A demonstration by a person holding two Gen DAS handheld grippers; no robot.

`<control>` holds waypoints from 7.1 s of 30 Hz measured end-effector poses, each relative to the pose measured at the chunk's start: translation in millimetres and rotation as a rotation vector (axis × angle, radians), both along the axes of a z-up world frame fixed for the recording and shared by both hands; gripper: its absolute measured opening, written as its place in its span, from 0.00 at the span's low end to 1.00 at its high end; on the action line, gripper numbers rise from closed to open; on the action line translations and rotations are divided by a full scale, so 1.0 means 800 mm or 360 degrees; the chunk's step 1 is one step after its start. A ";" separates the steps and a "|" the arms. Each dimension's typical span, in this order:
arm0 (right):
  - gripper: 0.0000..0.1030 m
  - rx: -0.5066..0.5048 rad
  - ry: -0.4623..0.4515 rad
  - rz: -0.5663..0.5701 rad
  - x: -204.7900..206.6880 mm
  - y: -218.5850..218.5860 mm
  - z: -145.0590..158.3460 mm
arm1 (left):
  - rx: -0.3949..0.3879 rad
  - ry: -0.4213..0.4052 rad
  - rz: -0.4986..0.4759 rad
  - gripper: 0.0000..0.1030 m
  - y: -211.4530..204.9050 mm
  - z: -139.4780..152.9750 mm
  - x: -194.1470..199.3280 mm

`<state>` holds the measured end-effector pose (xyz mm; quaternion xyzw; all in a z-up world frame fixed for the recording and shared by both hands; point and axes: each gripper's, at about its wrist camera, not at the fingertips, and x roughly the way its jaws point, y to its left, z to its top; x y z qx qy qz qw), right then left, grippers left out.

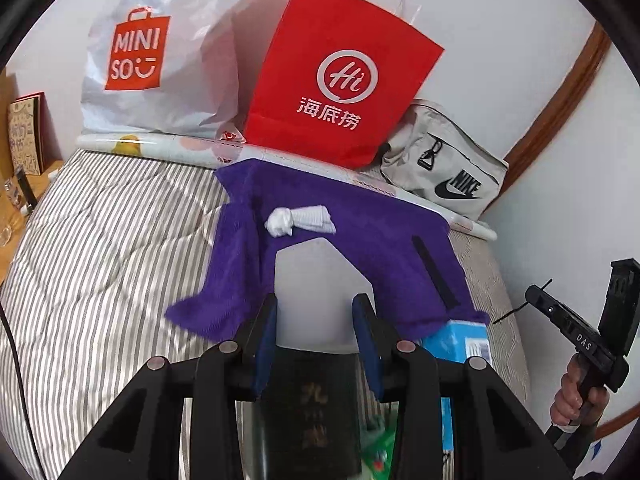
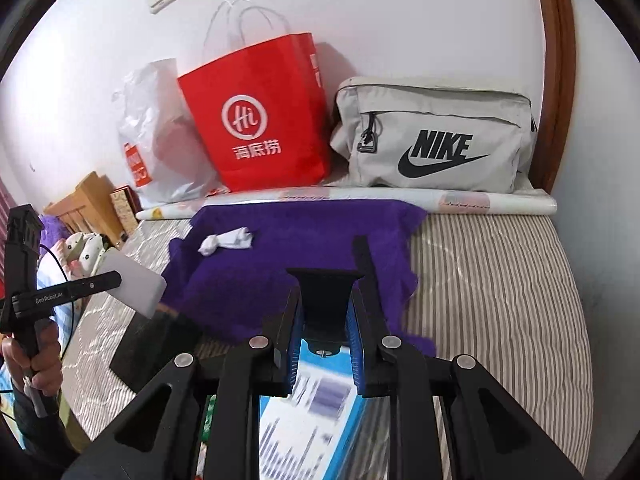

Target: Organize soft objects

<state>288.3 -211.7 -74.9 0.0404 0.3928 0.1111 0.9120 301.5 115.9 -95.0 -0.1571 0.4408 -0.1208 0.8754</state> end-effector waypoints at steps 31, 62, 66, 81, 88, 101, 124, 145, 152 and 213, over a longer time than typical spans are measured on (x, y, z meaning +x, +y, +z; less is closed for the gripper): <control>0.21 -0.0104 0.0276 0.0127 0.115 0.024 -0.098 | 0.0051 0.0190 -0.0083 0.36 -0.015 -0.070 0.103; 0.30 -0.0121 0.0415 0.0207 0.138 0.042 -0.120 | 0.0042 0.0196 -0.0163 0.63 -0.012 -0.075 0.099; 0.49 -0.0107 0.0366 0.0193 0.118 0.039 -0.103 | 0.0096 0.0188 -0.0126 0.68 -0.008 -0.060 0.082; 0.62 -0.0080 0.0203 0.0281 -0.012 0.057 -0.039 | 0.0074 0.0088 -0.0061 0.68 0.007 -0.002 -0.051; 0.62 -0.0045 0.0175 0.0300 -0.076 0.064 -0.031 | 0.0091 0.0088 -0.0091 0.68 -0.003 -0.008 -0.115; 0.62 0.0063 0.0258 0.0535 -0.171 0.119 -0.079 | 0.0041 0.0148 -0.0092 0.68 -0.006 -0.056 -0.185; 0.71 0.0317 0.0453 0.0303 -0.144 0.139 -0.146 | 0.0082 0.0185 -0.0133 0.68 -0.008 -0.097 -0.190; 0.16 0.0365 0.0368 0.0370 -0.162 0.113 -0.136 | 0.0080 0.0206 -0.0142 0.68 -0.012 -0.096 -0.198; 0.09 0.0269 0.0328 0.0331 -0.174 0.105 -0.115 | 0.0085 0.0198 -0.0139 0.68 -0.012 -0.091 -0.203; 0.05 0.0083 0.0356 0.0189 -0.225 0.024 -0.147 | 0.0016 0.0089 -0.0264 0.11 -0.079 -0.110 -0.189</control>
